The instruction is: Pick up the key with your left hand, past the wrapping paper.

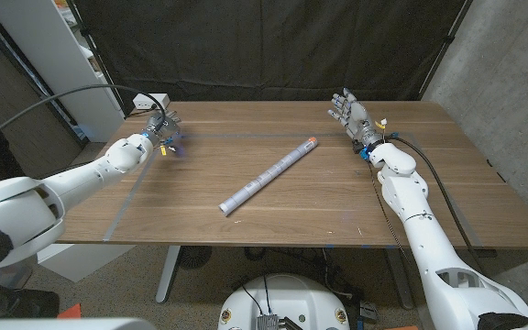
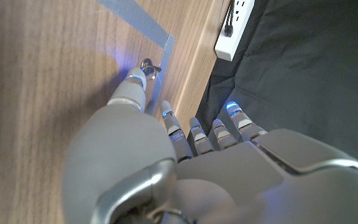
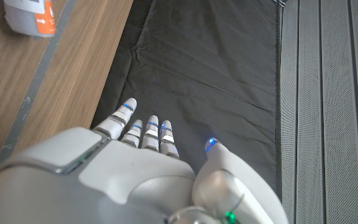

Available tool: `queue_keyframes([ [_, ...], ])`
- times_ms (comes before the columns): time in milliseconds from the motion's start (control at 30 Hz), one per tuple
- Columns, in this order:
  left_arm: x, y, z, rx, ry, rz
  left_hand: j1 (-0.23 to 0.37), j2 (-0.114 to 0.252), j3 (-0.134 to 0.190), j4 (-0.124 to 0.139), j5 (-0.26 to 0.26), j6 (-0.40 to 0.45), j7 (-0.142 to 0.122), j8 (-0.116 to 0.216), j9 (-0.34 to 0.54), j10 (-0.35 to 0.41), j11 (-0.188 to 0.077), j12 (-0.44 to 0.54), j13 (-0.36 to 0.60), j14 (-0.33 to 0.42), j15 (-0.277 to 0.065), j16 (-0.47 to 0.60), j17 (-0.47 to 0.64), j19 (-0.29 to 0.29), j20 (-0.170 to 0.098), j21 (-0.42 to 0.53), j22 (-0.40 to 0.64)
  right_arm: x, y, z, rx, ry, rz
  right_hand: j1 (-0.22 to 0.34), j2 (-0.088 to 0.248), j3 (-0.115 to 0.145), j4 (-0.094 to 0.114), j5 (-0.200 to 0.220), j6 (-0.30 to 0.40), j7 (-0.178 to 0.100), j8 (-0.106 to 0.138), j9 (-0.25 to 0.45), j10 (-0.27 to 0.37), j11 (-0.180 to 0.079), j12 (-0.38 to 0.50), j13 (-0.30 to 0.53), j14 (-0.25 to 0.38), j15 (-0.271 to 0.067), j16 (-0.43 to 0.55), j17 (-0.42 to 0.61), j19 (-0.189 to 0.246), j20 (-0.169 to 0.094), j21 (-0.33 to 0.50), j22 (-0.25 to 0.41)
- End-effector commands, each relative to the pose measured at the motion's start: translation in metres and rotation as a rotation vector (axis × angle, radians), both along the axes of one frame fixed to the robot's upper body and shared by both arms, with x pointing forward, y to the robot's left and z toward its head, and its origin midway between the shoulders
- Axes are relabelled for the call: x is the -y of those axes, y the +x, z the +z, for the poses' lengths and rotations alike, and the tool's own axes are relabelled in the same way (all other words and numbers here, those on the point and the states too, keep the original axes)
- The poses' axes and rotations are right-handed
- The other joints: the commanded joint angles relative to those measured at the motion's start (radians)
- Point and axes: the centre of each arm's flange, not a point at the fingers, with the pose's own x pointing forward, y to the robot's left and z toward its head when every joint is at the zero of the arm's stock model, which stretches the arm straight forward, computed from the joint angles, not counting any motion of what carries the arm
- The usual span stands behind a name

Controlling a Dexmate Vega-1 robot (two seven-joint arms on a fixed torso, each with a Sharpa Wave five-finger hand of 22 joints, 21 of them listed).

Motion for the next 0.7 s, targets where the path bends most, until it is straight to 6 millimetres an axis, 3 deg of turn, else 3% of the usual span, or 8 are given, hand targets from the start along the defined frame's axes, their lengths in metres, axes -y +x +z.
queue_keyframes([
  [33, 0.0023, 0.0029, -0.0043, -0.008, -0.003, -0.012, 0.025, -0.004, -0.010, -0.003, 0.009, 0.070, 0.004, 0.031, 0.010, 0.018, -0.005, 0.013, 0.003, 0.013, -0.054, 0.000, 0.002, 0.013, -0.001, 0.004, 0.004, 0.0017, 0.0019, -0.0005, -0.006, 0.005, -0.007, -0.005, 0.015, 0.007, 0.002, -0.004, 0.008, -0.001, 0.000, 0.002, 0.008, -0.001, -0.004, 0.003, 0.005, 0.002, -0.001, 0.003, -0.006, -0.005, -0.006, 0.005],
  [200, 0.0016, 0.0005, -0.0029, -0.001, 0.005, -0.014, 0.037, -0.011, -0.027, -0.001, 0.011, 0.191, 0.008, 0.082, 0.021, 0.022, -0.005, 0.018, 0.006, 0.017, -0.057, -0.002, 0.002, 0.018, -0.004, 0.004, 0.005, 0.0029, 0.0019, 0.0002, -0.013, 0.006, -0.009, -0.005, 0.015, 0.007, 0.002, -0.004, 0.008, 0.000, 0.000, 0.002, 0.008, -0.001, -0.004, 0.003, 0.004, 0.002, -0.001, 0.003, -0.009, -0.006, -0.006, 0.005],
  [433, 0.0001, -0.0033, -0.0007, 0.030, 0.043, 0.000, 0.050, -0.008, -0.032, -0.001, 0.010, 0.182, 0.012, 0.083, 0.027, 0.019, -0.004, 0.018, 0.008, 0.019, -0.056, -0.001, 0.003, 0.024, -0.005, 0.007, 0.006, 0.0042, 0.0021, -0.0013, -0.018, 0.010, -0.010, -0.006, 0.015, 0.008, 0.002, -0.005, 0.008, 0.000, 0.000, 0.002, 0.008, -0.002, -0.004, 0.003, 0.004, 0.004, -0.001, 0.004, -0.011, -0.007, -0.007, 0.005],
  [700, -0.0045, -0.0015, -0.0005, 0.057, 0.073, 0.032, 0.067, 0.000, -0.033, -0.002, 0.010, 0.165, -0.001, 0.080, 0.031, 0.033, -0.007, 0.024, 0.009, 0.032, -0.060, 0.002, 0.003, 0.038, -0.010, 0.013, 0.006, 0.0068, -0.0005, -0.0036, -0.015, 0.014, -0.014, -0.007, 0.014, 0.008, 0.002, -0.005, 0.008, -0.001, 0.000, 0.002, 0.010, -0.001, -0.004, 0.003, 0.006, 0.006, 0.000, 0.004, -0.013, -0.006, -0.007, 0.005],
])
